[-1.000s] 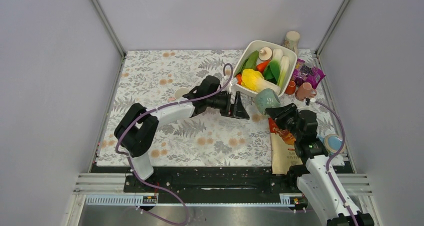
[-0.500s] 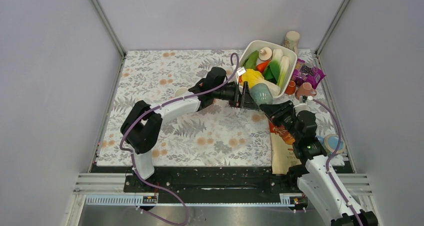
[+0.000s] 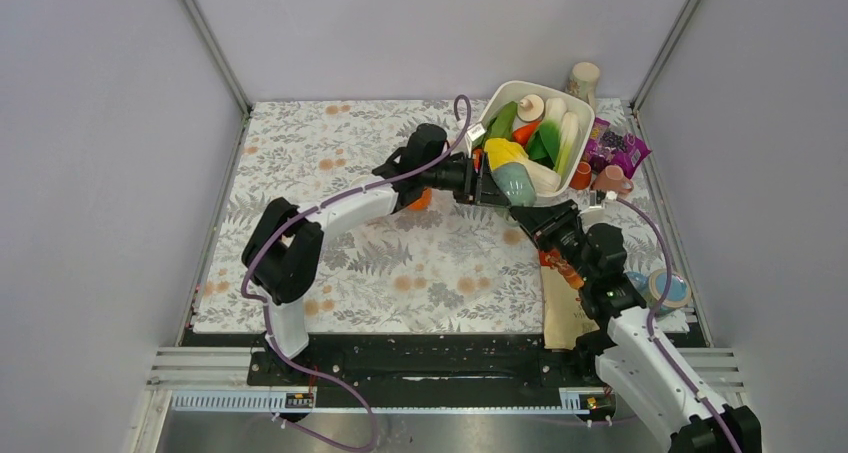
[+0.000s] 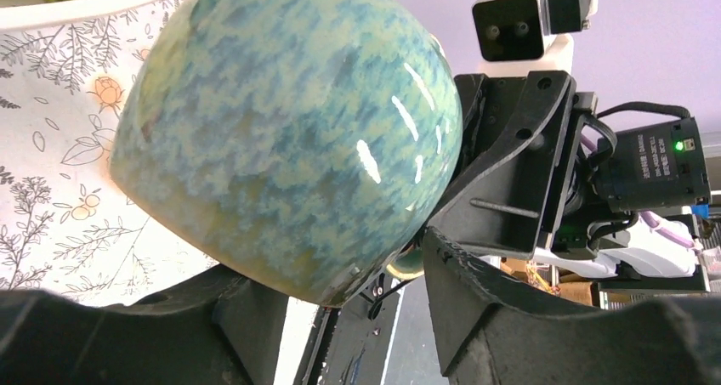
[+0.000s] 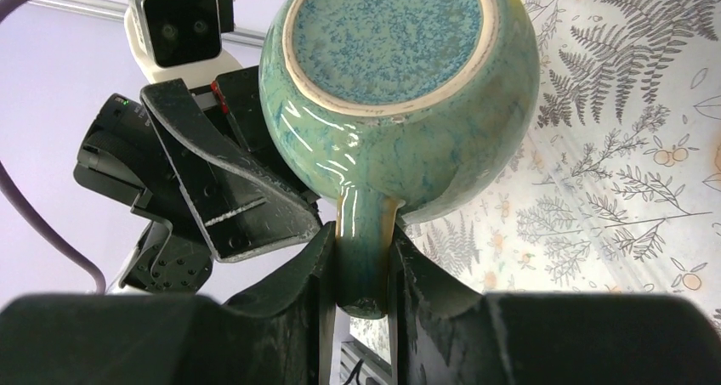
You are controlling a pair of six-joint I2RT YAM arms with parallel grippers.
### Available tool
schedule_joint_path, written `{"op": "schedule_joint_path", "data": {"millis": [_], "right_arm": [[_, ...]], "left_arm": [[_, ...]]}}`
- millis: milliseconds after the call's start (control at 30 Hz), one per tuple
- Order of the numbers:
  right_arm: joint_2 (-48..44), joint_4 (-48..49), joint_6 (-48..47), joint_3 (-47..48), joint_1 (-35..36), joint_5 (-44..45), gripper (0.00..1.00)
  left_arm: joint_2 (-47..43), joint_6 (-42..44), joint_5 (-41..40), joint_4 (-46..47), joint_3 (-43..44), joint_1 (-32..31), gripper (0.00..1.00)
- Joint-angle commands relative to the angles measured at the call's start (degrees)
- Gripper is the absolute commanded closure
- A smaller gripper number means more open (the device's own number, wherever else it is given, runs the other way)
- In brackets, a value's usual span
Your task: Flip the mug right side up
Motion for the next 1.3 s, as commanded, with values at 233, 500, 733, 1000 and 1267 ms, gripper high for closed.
{"op": "schedule_joint_path", "data": {"millis": [233, 500, 733, 1000, 1267], "right_arm": [[9.95, 17.47, -0.78, 2.61, 8.75, 0.65, 1.0], [16.23, 19.43, -1.14, 1.78, 9.2, 1.39, 0.91], [15.51, 1.83, -11.31, 4.01, 9.21, 3.05, 0.31], [4.59, -21.74, -24.53, 9.36, 9.13, 11.35, 0.12], [0.03, -28.74, -31.18, 12.44, 9.13, 16.52, 0.08]], "left_arm": [[-0.6, -2.6, 4.19, 4.77, 5.41, 1.55, 0.68], [-2.18, 7.33, 0.98, -6.15, 4.32, 2.83, 1.0], [-3.38, 36.02, -16.7, -28.91, 8.78, 2.97, 1.0], [-8.31, 57.56, -22.62, -51.1, 11.06, 0.79, 1.0], [-14.23, 74.39, -36.93, -64.23, 0.52, -1.83, 1.0]]}}
